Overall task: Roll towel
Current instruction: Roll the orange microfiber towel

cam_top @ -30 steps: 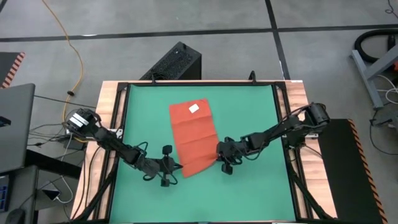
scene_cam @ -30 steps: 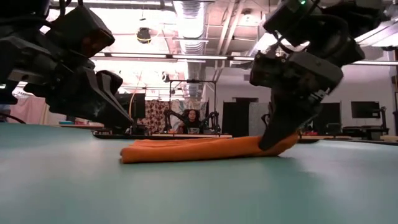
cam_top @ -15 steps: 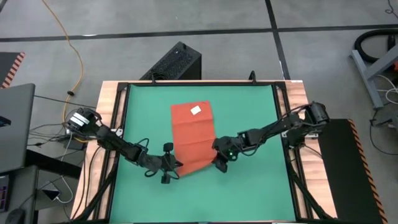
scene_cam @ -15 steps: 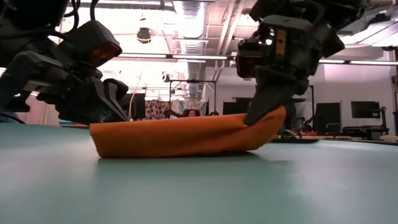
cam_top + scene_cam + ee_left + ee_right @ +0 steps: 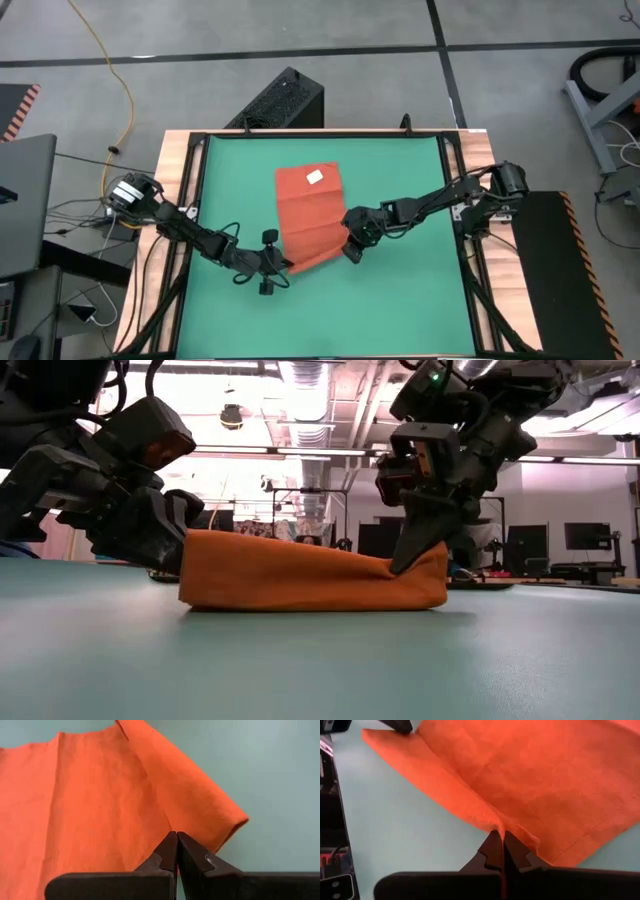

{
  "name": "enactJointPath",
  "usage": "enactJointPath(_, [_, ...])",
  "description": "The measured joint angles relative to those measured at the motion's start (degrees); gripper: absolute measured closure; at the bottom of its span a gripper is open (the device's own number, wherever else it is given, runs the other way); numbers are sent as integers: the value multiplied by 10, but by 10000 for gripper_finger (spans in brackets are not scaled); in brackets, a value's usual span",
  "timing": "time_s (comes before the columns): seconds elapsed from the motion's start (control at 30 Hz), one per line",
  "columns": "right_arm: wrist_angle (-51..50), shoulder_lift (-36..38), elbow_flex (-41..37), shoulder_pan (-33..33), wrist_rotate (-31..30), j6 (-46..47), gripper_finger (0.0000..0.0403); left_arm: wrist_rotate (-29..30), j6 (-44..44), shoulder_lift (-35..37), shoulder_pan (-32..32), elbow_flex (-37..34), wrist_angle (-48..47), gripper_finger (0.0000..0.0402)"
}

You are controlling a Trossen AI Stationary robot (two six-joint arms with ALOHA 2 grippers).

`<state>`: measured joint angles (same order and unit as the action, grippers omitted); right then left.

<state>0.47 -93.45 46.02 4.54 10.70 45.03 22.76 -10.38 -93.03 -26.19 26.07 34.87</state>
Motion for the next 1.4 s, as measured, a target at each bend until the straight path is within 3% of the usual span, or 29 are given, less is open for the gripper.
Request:
enactJointPath(0.53, [4, -22, 2, -25, 13, -29, 394, 20, -29, 6, -16, 0, -35, 401])
enactJointPath(0.8, [23, -53, 2, -25, 12, -31, 394, 16, -84, 8, -29, 1, -53, 401])
enactJointPath(1.13, [28, -61, 2, -28, 14, -31, 394, 47, -158, 109, -82, 49, -269, 401])
enactJointPath(1.3, [31, -61, 2, -28, 14, -34, 394, 99, -75, 141, -101, 64, -211, 401])
enactJointPath(1.4, [32, -61, 1, -31, 14, -35, 394, 40, -16, 122, -79, 65, -152, 401])
